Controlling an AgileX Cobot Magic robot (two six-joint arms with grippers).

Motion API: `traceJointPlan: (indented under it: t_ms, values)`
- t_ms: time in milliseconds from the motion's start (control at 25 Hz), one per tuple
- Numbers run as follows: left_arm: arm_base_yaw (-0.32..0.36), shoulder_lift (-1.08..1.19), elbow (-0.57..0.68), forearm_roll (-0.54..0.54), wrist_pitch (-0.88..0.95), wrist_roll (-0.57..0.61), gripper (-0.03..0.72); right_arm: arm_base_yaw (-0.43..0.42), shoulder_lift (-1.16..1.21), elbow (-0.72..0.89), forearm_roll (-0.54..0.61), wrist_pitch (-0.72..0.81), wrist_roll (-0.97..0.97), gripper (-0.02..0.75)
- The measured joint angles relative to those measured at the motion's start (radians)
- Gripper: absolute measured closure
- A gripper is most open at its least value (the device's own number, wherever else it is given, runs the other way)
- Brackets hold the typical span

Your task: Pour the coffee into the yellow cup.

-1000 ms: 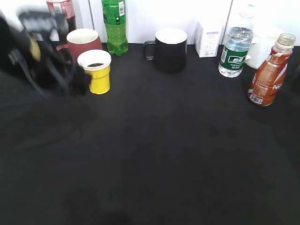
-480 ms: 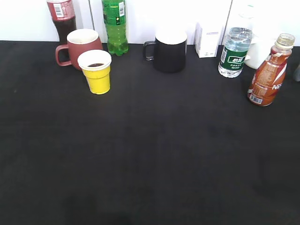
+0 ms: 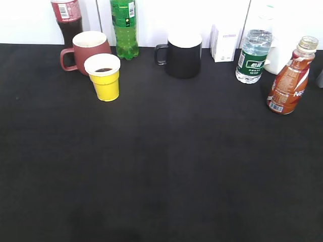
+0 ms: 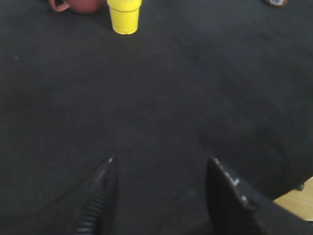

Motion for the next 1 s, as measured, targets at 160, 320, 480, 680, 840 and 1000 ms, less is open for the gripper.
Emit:
traceJointPlan:
  t_ms: [160, 320, 480, 680, 840, 1000]
  values:
    - [0.0, 0.0, 0.0, 0.0, 0.0, 0.001, 0.253, 0.0, 0.0, 0.0, 0.0, -0.003, 0.002, 0.175]
    - [0.017, 0.0, 0.0, 0.0, -0.001, 0.001, 0.253, 0.0, -0.002, 0.0, 0.0, -0.003, 0.002, 0.175]
    - [0.226, 0.0, 0.0, 0.0, -0.001, 0.001, 0.253, 0.0, -0.098, 0.0, 0.001, -0.007, 0.003, 0.176]
    - [0.475, -0.067, 0.0, -0.001, -0.007, 0.001, 0.253, -0.001, -0.106, 0.0, 0.005, -0.011, 0.002, 0.177]
    - [0.592, -0.068, 0.0, -0.001, -0.007, 0.001, 0.253, -0.001, -0.106, 0.0, 0.007, -0.012, 0.003, 0.177]
    - [0.596, -0.068, 0.0, -0.001, -0.007, 0.001, 0.253, -0.001, -0.106, 0.0, 0.007, -0.013, 0.003, 0.177]
